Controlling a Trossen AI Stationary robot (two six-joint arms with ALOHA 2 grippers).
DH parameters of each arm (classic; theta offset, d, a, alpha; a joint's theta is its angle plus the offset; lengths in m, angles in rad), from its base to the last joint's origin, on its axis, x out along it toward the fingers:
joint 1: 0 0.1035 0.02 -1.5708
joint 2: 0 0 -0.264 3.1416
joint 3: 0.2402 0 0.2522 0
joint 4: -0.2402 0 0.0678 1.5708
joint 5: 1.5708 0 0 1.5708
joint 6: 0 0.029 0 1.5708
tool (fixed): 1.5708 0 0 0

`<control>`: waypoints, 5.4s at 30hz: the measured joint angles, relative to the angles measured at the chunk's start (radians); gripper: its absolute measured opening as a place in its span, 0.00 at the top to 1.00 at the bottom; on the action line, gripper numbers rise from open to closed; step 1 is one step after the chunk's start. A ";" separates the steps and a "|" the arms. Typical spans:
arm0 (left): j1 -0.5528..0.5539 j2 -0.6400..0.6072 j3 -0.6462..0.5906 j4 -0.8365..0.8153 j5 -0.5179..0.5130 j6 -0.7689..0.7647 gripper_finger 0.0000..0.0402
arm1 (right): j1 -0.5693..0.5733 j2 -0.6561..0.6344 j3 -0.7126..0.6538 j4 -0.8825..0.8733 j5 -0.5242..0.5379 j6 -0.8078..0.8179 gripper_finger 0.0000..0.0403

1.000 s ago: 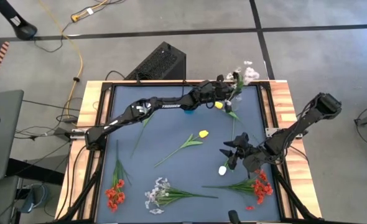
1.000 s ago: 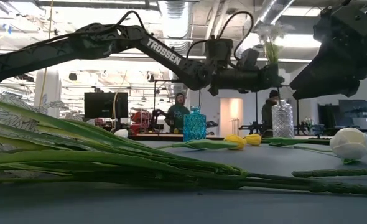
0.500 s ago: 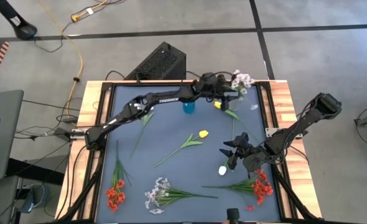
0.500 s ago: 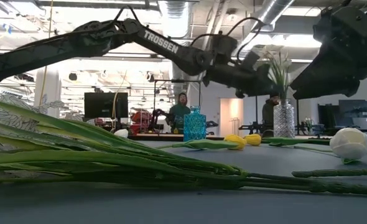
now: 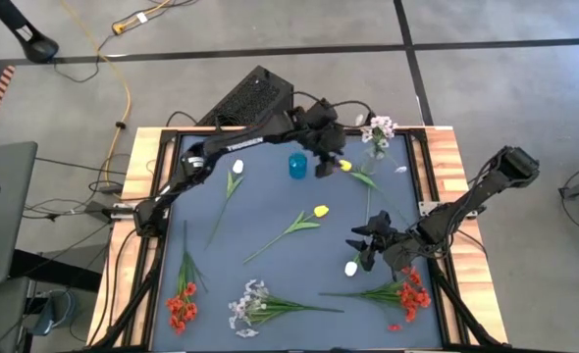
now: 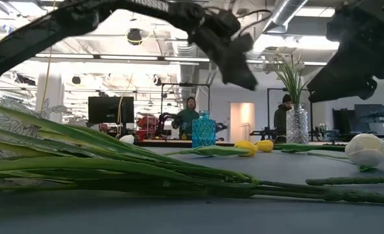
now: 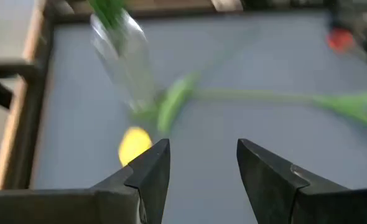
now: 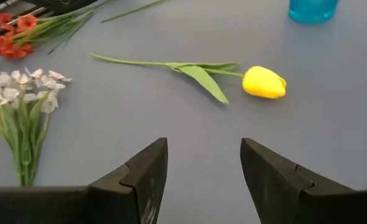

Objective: Sort flowers into vase by color
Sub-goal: Put the white flowers into the transparent vase

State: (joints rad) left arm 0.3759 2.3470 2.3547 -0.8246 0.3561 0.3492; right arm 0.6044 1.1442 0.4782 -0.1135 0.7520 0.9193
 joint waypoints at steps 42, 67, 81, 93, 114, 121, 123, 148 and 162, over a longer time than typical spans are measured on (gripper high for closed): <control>-0.728 -1.097 -1.463 0.704 -0.444 -0.553 0.72 | 0.045 0.314 0.245 0.371 -0.421 -0.542 0.44; -0.812 -0.839 -1.557 1.096 -0.533 -0.393 0.72 | 0.014 0.827 0.615 0.172 -0.508 -0.380 0.49; -0.811 -0.839 -1.556 1.106 -0.604 -0.396 0.72 | 0.058 0.954 0.620 0.172 -0.369 -0.393 0.84; -0.788 -0.852 -1.552 1.130 -0.617 -0.390 0.72 | 0.062 0.667 0.576 0.011 -0.276 -0.564 0.94; -0.646 -0.812 -1.551 1.425 -0.541 -0.317 0.72 | -0.021 0.119 -0.080 1.197 -0.400 -1.006 0.95; -0.612 -0.718 -1.551 1.742 -0.415 -0.245 0.72 | -0.151 0.121 -0.064 1.198 -0.400 -0.954 0.95; -0.603 -0.718 -1.551 1.760 -0.433 -0.257 0.72 | -0.168 0.121 -0.064 1.198 -0.406 -0.946 0.95; -0.546 -0.718 -1.551 1.754 -0.379 -0.350 0.72 | -0.251 0.351 0.020 1.321 -0.384 -0.917 0.95; -0.545 -0.718 -1.552 1.818 -0.395 -0.354 0.72 | -0.254 0.349 0.020 1.278 -0.377 -0.893 0.95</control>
State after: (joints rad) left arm -0.1692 1.6291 0.8028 0.9933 -0.0391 -0.0049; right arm 0.3504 1.4933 0.4984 1.1648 0.3751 0.0261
